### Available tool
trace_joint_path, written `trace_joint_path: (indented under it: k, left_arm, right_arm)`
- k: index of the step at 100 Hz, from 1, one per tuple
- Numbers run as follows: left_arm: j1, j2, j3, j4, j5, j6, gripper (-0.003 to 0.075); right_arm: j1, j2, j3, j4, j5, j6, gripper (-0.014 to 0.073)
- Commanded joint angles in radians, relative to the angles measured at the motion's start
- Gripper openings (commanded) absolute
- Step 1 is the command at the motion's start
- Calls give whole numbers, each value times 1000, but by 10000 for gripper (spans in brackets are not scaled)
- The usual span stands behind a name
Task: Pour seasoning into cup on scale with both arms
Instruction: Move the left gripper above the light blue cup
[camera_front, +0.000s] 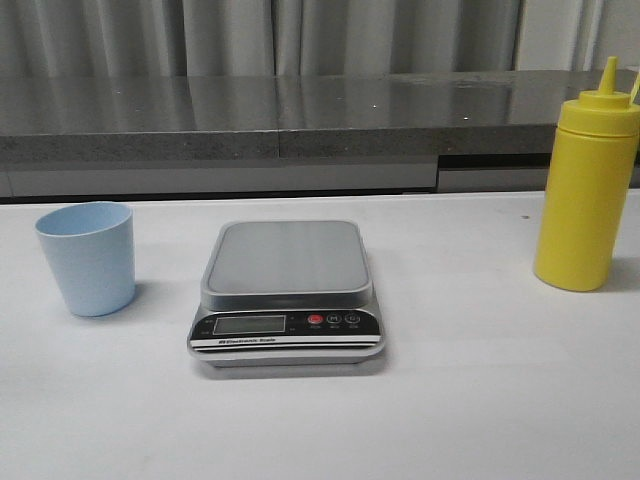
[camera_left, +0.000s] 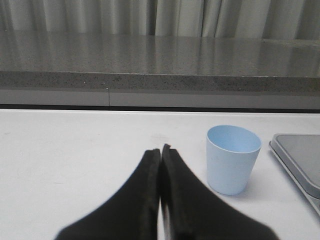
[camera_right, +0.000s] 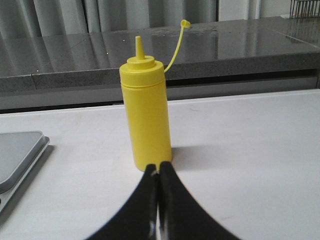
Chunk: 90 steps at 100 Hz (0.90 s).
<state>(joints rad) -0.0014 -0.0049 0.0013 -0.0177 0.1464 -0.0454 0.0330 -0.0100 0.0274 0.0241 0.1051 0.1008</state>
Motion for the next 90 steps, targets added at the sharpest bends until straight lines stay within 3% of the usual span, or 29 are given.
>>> trace_joint_path:
  k: [1, 59, 90]
  left_arm:
    - [0, -30, 40, -2, -87, -8, -20]
    - [2, -28, 26, 18, -87, -8, -20]
    - [2, 114, -168, -2, -32, -10, -21]
  right_arm:
    - [-6, -21, -17, -10, -78, -3, -68]
    - [-6, -21, -17, -10, -78, -3, -68]
    - [-6, -21, -17, -10, -78, -3, -68]
